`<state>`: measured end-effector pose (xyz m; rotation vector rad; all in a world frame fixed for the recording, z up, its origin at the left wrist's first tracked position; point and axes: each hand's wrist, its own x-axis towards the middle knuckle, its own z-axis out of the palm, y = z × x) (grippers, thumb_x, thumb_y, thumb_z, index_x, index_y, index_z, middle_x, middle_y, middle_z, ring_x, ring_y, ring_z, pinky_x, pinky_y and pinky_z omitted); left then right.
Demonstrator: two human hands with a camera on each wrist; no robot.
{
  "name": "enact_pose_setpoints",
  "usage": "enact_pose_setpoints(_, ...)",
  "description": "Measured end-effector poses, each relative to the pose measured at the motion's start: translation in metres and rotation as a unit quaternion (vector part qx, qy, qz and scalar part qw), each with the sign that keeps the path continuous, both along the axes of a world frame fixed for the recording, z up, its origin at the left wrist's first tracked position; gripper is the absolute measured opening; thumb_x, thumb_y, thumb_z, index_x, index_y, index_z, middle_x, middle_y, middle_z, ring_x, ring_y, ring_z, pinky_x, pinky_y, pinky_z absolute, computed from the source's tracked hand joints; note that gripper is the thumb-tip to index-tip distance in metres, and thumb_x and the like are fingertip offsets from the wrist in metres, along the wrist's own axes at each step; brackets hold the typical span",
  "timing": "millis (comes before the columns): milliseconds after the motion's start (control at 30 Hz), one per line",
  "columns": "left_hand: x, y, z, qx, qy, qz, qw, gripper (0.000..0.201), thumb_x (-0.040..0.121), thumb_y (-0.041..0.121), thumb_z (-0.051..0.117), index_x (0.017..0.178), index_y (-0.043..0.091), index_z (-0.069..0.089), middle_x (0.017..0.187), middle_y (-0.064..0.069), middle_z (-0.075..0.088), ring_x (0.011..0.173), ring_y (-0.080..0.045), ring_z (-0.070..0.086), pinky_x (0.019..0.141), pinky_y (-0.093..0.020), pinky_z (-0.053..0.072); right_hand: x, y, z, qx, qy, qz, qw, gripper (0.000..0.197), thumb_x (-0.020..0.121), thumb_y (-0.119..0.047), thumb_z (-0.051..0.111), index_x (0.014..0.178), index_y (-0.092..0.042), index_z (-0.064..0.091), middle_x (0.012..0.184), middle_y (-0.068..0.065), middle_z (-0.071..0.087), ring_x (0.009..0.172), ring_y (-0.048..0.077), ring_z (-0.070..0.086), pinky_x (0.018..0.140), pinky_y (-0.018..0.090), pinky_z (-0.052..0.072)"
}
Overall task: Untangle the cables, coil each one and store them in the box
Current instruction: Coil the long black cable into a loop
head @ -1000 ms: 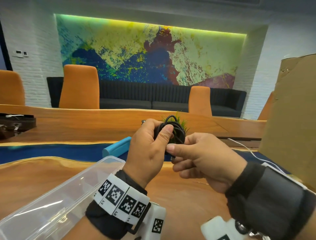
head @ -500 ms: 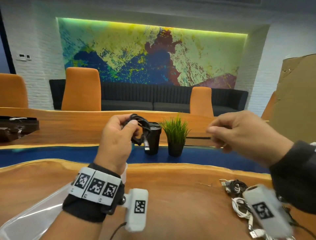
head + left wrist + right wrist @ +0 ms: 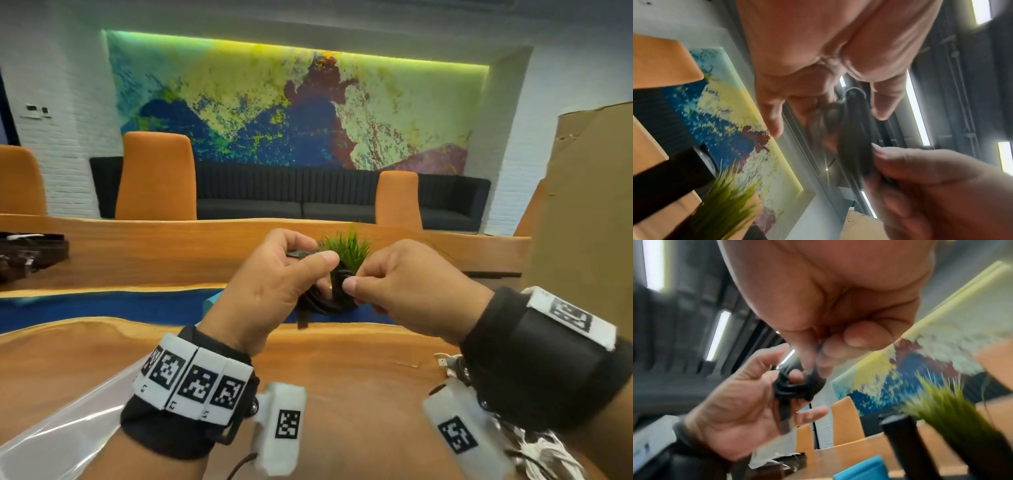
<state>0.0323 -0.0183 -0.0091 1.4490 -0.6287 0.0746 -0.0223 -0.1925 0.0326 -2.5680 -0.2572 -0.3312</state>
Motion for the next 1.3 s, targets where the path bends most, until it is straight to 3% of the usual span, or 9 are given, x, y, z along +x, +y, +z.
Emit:
enact_pose_setpoints(133,0.0,0.002,-0.002,0.034,0.03,-0.068,0.997,0.037,0.089,0.034,0.066,0.116,0.008,0.061,0.083,-0.011,0.068,0.077,-0.018,0.064,0.083,-0.039,0.05,-0.006,-0.001,0.011,-0.178,-0.099,0.005,0.979,0.03,0.094,-0.038,0.059,0.074,-0.019,0.07,0.064,-0.001,0.059,0.064,0.014,0.053,0.06,0.037,0.047)
enact_pose_setpoints(267,0.001,0.009,-0.005,-0.034,0.089,-0.144,0.985,0.049,0.089,0.034,0.064,0.122,-0.001,0.058,0.083,-0.008,0.066,0.086,-0.032,0.06,0.086,-0.061,0.04,-0.003,-0.011,0.023,-0.198,-0.138,0.046,0.969,0.033,0.094,-0.036,0.059,0.07,-0.013,0.065,0.058,0.0,0.052,0.059,0.015,0.049,0.057,0.038,0.042)
enact_pose_setpoints(367,0.003,0.008,-0.005,-0.066,0.089,-0.175,0.978,0.052,0.081,0.034,0.073,0.12,0.004,0.06,0.086,-0.01,0.067,0.095,-0.037,0.055,0.08,-0.056,0.035,-0.002,-0.016,0.029,-0.227,-0.142,0.055,0.962,0.034,0.095,-0.036,0.058,0.071,-0.013,0.064,0.06,0.001,0.052,0.059,0.015,0.049,0.056,0.037,0.041)
enact_pose_setpoints(467,0.001,0.003,-0.006,-0.072,0.072,-0.196,0.975,0.052,0.073,0.03,0.082,0.115,0.008,0.06,0.079,-0.007,0.063,0.079,-0.025,0.062,0.063,-0.043,0.047,-0.001,-0.02,0.03,-0.247,-0.142,0.064,0.956,0.034,0.096,-0.037,0.057,0.071,-0.014,0.062,0.06,0.001,0.051,0.058,0.014,0.047,0.055,0.035,0.039)
enact_pose_setpoints(600,0.0,-0.005,-0.009,-0.114,0.067,-0.149,0.98,0.023,0.084,0.017,0.061,0.104,0.007,0.062,0.068,-0.003,0.058,0.066,-0.015,0.059,0.059,-0.035,0.047,0.002,-0.03,0.034,-0.267,-0.165,0.077,0.946,0.035,0.095,-0.038,0.057,0.069,-0.015,0.06,0.06,0.0,0.051,0.058,0.014,0.048,0.054,0.034,0.039)
enact_pose_setpoints(800,0.003,-0.008,-0.015,-0.124,0.036,-0.111,0.985,0.006,0.086,0.01,0.067,0.091,0.007,0.064,0.068,-0.005,0.06,0.066,-0.012,0.059,0.062,-0.019,0.052,0.001,-0.041,0.047,-0.307,-0.164,0.084,0.934,0.029,0.093,-0.042,0.059,0.078,-0.02,0.068,0.064,-0.007,0.055,0.061,0.006,0.05,0.052,0.021,0.035)
enact_pose_setpoints(1033,0.001,-0.012,-0.014,-0.022,0.025,-0.092,0.995,0.032,0.09,0.014,0.061,0.122,0.012,0.062,0.075,-0.006,0.056,0.073,-0.021,0.061,0.064,-0.042,0.057,0.01,-0.042,0.031,-0.299,-0.195,0.06,0.932,0.033,0.094,-0.043,0.054,0.074,-0.019,0.064,0.061,-0.003,0.052,0.058,0.01,0.048,0.052,0.031,0.037)
enact_pose_setpoints(1133,-0.001,-0.014,-0.014,0.012,-0.004,-0.034,0.999,0.019,0.098,0.009,0.057,0.114,0.005,0.066,0.074,-0.009,0.052,0.072,-0.024,0.06,0.063,-0.055,0.056,0.011,-0.034,0.014,-0.198,-0.171,0.061,0.963,0.033,0.096,-0.04,0.054,0.076,-0.017,0.067,0.065,0.0,0.057,0.063,0.015,0.053,0.058,0.04,0.046)
enact_pose_setpoints(1300,0.006,-0.012,-0.019,0.077,-0.071,0.033,0.994,0.018,0.102,0.017,0.052,0.103,0.007,0.067,0.085,-0.013,0.07,0.073,-0.021,0.066,0.065,-0.035,0.058,0.014,-0.026,0.007,-0.145,-0.096,0.054,0.983,0.034,0.1,-0.035,0.05,0.073,-0.019,0.066,0.07,0.002,0.056,0.066,0.016,0.051,0.057,0.035,0.04)
